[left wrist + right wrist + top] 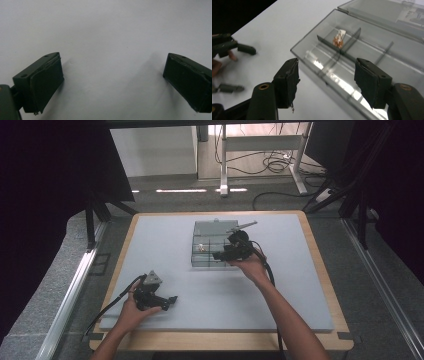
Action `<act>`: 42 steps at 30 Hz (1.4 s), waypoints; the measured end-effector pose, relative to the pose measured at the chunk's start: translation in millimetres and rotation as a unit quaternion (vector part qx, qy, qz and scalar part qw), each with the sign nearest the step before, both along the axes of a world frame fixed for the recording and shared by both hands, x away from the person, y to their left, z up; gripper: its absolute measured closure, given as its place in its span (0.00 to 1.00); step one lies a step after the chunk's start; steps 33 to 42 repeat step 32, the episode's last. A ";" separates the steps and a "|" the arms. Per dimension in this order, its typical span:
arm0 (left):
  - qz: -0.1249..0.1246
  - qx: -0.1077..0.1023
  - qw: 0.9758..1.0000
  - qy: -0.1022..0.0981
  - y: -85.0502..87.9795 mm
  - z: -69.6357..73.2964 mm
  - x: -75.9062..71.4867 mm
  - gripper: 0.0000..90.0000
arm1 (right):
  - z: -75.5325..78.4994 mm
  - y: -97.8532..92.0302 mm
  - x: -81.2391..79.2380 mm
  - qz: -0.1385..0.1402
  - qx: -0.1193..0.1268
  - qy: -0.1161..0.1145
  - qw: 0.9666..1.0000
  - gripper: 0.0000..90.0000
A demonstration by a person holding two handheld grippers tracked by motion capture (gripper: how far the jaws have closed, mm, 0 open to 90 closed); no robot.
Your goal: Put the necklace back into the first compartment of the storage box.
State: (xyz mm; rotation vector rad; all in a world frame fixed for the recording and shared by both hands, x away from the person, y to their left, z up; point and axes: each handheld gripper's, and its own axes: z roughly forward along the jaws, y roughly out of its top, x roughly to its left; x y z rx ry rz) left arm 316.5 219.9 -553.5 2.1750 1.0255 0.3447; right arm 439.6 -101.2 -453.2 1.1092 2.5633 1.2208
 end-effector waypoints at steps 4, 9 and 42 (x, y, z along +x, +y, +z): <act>0.000 0.000 1.000 0.000 0.0 0.0 0.0 0.03 | -1.5 -34.7 -20.5 -0.012 0.013 -0.008 1.000 0.38; 0.000 0.000 1.000 0.000 0.0 0.0 0.0 0.03 | -5.2 -65.6 -39.1 -0.026 0.015 -0.024 0.999 0.37; 0.000 -0.001 1.000 -0.001 0.0 -0.2 0.1 0.03 | -42.3 -116.2 -76.5 -0.077 -0.036 -0.067 0.994 0.31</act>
